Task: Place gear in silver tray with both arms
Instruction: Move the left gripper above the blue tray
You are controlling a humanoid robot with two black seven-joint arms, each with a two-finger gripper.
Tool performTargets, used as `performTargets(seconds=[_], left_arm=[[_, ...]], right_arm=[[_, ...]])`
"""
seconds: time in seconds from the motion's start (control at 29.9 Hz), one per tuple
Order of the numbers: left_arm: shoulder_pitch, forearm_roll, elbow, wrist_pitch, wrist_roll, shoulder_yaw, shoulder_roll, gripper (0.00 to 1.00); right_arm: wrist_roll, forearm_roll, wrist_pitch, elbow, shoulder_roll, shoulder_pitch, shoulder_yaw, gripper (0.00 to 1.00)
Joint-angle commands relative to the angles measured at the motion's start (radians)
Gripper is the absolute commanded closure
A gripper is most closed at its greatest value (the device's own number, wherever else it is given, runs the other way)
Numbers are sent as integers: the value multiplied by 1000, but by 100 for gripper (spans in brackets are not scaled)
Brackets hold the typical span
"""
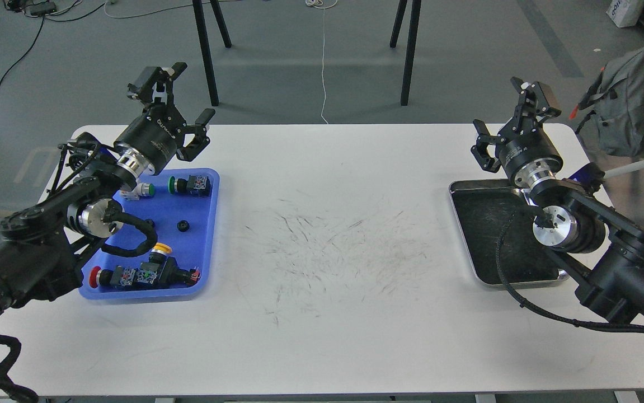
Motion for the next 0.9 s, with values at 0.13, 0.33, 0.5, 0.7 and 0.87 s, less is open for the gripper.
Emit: performTargets(seconds=[0.13, 0.33, 0.5, 0.7, 0.87], left_arm=[[9, 8, 11, -35, 0, 8, 20, 0], [8, -1, 35, -113, 0, 0, 21, 0], [-1, -3, 48, -113, 0, -1, 20, 0], [6, 5, 40, -113, 0, 4, 9, 0], [9, 8, 34, -113, 0, 10, 12, 0]], right_arm=[[2, 0, -1, 1, 0, -2, 2, 1], [2, 1, -1, 3, 1, -4, 2, 1], [2, 0, -2, 3, 3, -5, 0, 1], [12, 0, -7, 4, 18, -13, 3, 1], [19, 1, -7, 6, 18, -18, 14, 1]])
